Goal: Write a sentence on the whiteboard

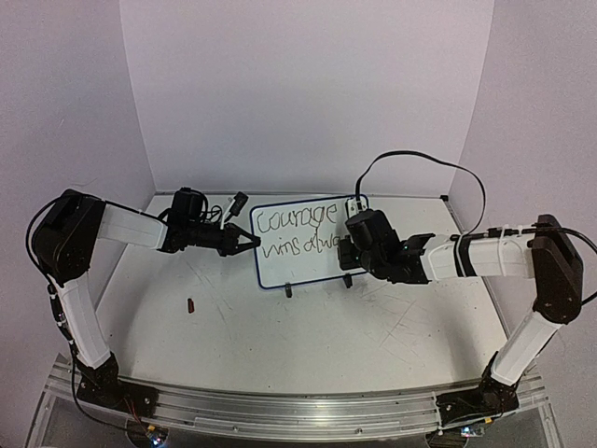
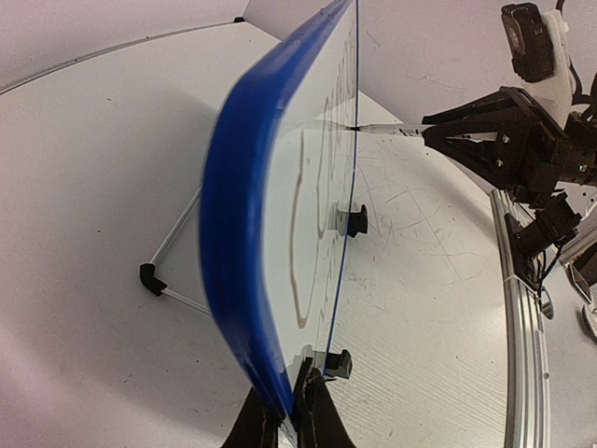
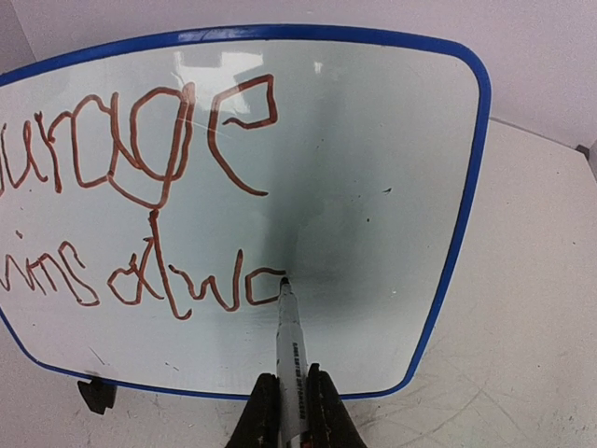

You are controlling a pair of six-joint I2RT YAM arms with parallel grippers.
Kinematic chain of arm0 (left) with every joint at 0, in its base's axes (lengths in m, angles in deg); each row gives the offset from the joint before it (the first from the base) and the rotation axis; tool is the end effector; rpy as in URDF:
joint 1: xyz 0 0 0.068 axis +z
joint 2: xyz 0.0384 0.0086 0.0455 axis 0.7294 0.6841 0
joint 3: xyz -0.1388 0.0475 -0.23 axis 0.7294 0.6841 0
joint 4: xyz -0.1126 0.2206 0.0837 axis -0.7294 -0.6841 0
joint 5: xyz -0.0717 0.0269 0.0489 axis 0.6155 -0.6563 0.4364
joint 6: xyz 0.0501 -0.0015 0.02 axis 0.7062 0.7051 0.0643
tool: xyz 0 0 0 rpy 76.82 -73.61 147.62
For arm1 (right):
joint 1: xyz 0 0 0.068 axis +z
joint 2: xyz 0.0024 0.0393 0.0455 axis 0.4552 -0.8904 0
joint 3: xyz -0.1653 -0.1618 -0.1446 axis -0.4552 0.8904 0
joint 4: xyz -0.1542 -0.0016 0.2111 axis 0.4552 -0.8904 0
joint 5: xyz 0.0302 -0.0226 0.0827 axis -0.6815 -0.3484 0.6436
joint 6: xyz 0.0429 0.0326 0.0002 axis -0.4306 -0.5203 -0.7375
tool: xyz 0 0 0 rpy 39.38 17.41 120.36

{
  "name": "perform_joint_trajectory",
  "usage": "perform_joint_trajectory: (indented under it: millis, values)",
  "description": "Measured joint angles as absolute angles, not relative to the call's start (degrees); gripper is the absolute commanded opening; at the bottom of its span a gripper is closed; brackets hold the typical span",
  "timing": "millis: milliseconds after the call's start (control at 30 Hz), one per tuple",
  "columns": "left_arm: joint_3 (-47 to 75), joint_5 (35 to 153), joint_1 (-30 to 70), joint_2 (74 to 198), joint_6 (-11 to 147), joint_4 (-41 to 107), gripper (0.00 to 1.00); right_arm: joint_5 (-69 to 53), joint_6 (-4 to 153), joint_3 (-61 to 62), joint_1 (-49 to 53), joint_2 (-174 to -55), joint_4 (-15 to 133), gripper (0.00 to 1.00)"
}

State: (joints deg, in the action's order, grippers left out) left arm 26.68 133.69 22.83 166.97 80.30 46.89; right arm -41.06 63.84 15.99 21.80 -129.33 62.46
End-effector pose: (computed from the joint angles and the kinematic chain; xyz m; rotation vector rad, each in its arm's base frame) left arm 0.3454 -0.1827 0.1790 0.9304 1.8883 -1.1234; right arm 0.2555 0.2692 0.2233 -0.3149 2.0671 0.2238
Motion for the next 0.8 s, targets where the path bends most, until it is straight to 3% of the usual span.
perform_joint_trajectory:
  millis: [800]
  values:
    - [26.7, 133.7, 22.8, 167.0, 80.5, 46.9, 0.0, -39.9, 61.8, 19.0, 21.8, -126.2, 61.6, 0.0]
